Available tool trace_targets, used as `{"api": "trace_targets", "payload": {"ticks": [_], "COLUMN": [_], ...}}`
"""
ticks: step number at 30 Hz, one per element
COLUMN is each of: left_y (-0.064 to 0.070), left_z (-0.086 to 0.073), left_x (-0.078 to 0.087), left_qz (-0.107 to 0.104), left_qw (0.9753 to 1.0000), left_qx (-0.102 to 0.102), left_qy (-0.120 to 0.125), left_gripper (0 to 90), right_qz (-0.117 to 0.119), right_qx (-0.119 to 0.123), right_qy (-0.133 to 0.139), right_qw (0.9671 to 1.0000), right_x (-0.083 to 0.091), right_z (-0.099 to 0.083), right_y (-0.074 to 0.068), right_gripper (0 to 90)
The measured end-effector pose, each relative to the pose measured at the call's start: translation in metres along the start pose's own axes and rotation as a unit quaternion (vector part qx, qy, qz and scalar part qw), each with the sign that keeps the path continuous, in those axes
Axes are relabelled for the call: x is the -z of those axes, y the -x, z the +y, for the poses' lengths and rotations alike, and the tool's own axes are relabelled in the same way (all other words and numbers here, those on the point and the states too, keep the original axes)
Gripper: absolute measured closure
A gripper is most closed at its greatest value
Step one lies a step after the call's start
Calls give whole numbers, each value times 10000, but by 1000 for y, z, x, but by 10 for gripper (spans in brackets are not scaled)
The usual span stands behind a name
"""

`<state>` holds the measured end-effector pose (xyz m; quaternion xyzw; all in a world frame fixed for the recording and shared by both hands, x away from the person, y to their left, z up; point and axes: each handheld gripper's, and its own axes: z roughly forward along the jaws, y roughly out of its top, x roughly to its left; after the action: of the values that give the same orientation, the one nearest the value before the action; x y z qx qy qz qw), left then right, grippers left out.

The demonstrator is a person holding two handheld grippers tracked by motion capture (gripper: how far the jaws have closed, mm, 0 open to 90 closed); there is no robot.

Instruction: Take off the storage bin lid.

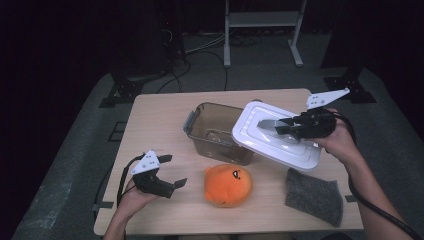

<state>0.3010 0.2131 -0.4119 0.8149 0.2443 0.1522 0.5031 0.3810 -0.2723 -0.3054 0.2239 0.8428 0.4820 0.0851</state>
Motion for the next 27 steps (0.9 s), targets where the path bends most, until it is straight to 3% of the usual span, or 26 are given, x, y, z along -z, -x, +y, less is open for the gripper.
{"api": "trace_targets", "payload": {"ticks": [14,27], "left_y": [0,-1], "left_z": [0,-1], "left_x": [0,2], "left_qz": [-15,-18], "left_qw": [10000,10000], "left_qx": [12,34], "left_qy": [7,1], "left_gripper": [28,27], "right_qz": [-243,-363], "right_qx": [-164,-326], "right_qy": [113,118], "right_qw": [9995,9987], "right_x": [39,62], "right_z": [-30,-61], "right_y": [-1,-6], "right_gripper": [656,655]}}
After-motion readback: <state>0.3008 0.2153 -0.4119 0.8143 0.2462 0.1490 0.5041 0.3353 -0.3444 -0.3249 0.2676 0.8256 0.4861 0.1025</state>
